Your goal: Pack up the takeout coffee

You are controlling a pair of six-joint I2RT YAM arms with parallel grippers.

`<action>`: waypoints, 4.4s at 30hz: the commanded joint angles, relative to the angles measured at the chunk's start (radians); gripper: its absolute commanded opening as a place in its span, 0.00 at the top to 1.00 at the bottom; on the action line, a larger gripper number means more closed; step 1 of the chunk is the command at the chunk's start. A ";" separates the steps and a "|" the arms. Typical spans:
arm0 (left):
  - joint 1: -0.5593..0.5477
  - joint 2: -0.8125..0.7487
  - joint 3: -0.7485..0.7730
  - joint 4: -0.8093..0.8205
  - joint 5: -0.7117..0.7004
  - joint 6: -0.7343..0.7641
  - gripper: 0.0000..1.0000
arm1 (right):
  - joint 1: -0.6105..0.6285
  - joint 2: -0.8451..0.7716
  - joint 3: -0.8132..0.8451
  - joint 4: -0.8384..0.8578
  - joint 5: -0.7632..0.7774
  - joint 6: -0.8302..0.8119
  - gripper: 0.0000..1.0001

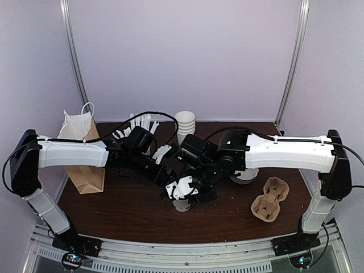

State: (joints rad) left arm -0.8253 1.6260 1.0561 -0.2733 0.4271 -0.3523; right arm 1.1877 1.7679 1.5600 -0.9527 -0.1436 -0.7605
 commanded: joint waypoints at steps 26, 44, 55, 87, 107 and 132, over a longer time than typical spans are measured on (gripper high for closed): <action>0.006 0.030 -0.093 0.011 -0.057 -0.007 0.28 | 0.032 0.070 -0.117 0.101 0.112 0.022 0.87; 0.007 0.056 -0.124 0.010 -0.076 -0.024 0.31 | 0.051 0.120 -0.198 0.132 0.108 0.031 1.00; 0.003 0.017 -0.134 0.024 -0.078 -0.024 0.31 | 0.058 0.044 -0.152 0.052 0.111 0.031 0.99; -0.068 -0.213 -0.005 -0.053 -0.247 -0.112 0.26 | -0.273 -0.250 -0.091 0.073 -0.152 0.206 0.65; -0.070 -0.271 -0.200 0.009 -0.129 -0.319 0.31 | -0.495 0.160 -0.043 0.133 -0.853 0.609 0.59; -0.071 -0.146 -0.234 0.099 -0.112 -0.326 0.33 | -0.494 0.179 -0.103 0.128 -0.823 0.585 0.66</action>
State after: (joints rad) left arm -0.8948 1.4479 0.8398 -0.2173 0.3187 -0.6792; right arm 0.6914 1.9308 1.4803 -0.8249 -0.9707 -0.1719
